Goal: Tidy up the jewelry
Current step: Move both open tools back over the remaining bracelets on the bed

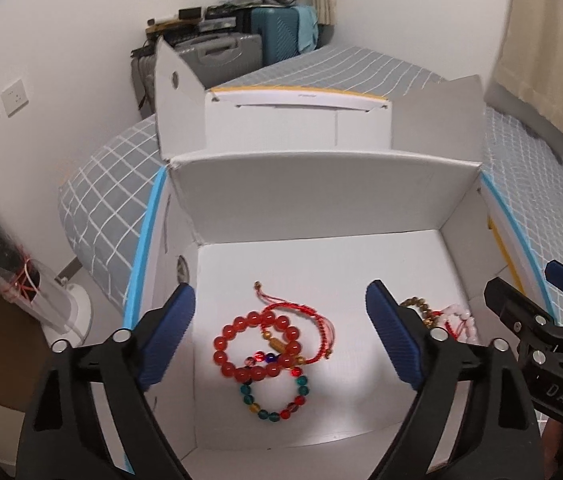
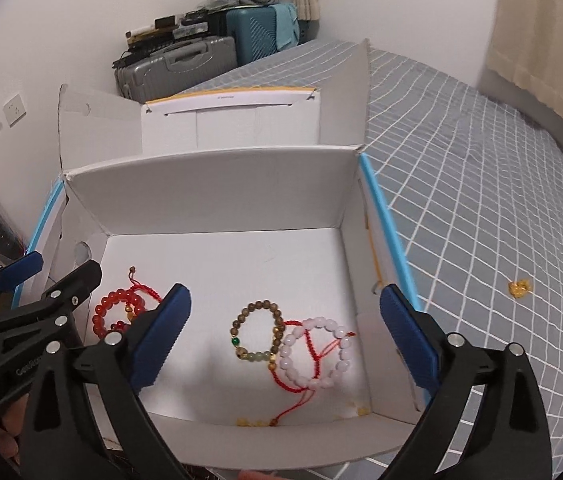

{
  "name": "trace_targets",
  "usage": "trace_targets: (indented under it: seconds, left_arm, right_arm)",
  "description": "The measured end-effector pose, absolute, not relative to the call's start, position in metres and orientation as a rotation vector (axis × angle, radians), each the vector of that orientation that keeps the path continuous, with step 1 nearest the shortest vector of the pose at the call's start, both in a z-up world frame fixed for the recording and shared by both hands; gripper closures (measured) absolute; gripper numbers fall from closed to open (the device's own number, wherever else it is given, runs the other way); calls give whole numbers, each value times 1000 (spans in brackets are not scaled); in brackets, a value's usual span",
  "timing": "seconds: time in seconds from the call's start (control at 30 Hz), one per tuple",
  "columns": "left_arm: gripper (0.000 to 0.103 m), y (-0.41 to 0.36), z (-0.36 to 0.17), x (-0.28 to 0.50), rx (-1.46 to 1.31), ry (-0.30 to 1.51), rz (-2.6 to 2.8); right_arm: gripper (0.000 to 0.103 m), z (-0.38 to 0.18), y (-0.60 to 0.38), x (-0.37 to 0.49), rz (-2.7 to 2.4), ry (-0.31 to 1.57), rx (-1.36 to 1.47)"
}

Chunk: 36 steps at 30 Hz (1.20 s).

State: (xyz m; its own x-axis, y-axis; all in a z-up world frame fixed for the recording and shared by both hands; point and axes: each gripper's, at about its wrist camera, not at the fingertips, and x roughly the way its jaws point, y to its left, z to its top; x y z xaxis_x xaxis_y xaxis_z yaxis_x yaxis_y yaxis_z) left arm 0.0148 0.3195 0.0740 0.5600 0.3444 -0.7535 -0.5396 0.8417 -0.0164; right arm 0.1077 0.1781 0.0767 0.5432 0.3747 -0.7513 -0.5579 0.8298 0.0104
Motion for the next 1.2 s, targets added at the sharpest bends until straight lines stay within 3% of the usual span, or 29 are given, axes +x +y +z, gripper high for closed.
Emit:
trace_targets:
  seconds: [0.13, 0.77, 1.2]
  left_arm:
    - [6, 310, 79, 17, -251, 803, 511]
    - [6, 200, 97, 50, -179, 771, 287]
    - [6, 81, 89, 118, -102, 761, 78]
  right_arm:
    - [8, 82, 160, 108, 532, 815, -226]
    - [8, 111, 0, 113, 226, 724, -66]
    - [8, 84, -143, 120, 2, 754, -30]
